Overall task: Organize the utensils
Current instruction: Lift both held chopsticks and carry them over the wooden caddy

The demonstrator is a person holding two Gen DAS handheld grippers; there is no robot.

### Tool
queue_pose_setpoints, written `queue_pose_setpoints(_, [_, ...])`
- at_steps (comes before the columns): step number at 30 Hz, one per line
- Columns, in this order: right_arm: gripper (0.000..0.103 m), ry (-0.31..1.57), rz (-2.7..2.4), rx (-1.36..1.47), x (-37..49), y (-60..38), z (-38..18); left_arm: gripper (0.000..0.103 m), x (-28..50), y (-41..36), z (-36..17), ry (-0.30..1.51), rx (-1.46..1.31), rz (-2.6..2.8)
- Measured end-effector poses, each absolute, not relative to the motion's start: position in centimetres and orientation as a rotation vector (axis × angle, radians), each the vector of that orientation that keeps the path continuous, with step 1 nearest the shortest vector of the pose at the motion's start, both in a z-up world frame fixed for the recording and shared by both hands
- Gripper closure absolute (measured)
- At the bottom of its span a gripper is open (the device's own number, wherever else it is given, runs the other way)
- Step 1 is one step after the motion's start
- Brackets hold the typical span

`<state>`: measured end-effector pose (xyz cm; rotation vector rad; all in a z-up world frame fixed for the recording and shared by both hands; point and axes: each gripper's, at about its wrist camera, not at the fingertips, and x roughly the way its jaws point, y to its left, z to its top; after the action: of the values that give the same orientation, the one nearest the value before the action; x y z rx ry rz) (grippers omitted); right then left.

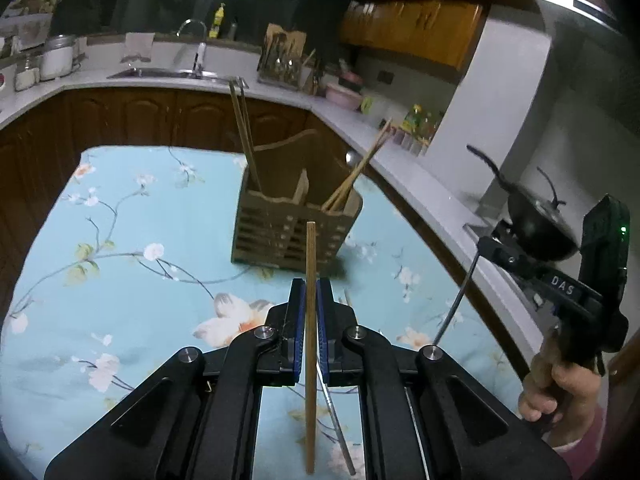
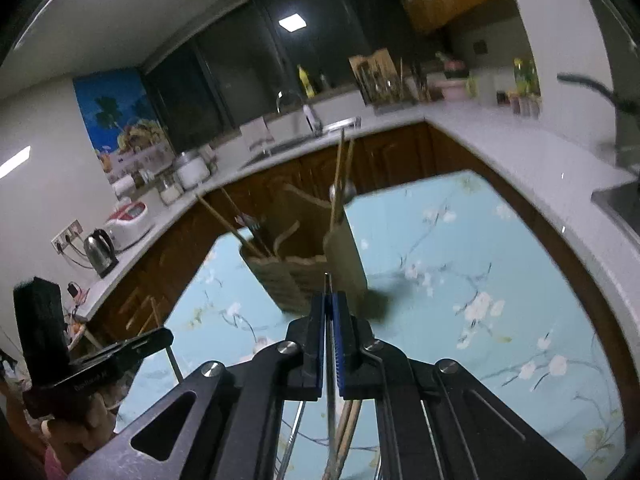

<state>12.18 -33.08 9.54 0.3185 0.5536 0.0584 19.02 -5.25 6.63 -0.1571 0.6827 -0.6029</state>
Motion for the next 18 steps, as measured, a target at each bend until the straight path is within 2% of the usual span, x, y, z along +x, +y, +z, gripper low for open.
queue_pose_setpoints(18, [0.099,0.450,0.066,0.301,12.8,-33.0,13.4,0.098,20.1,-3.2,10.7,0.551,-0.231,-0.557])
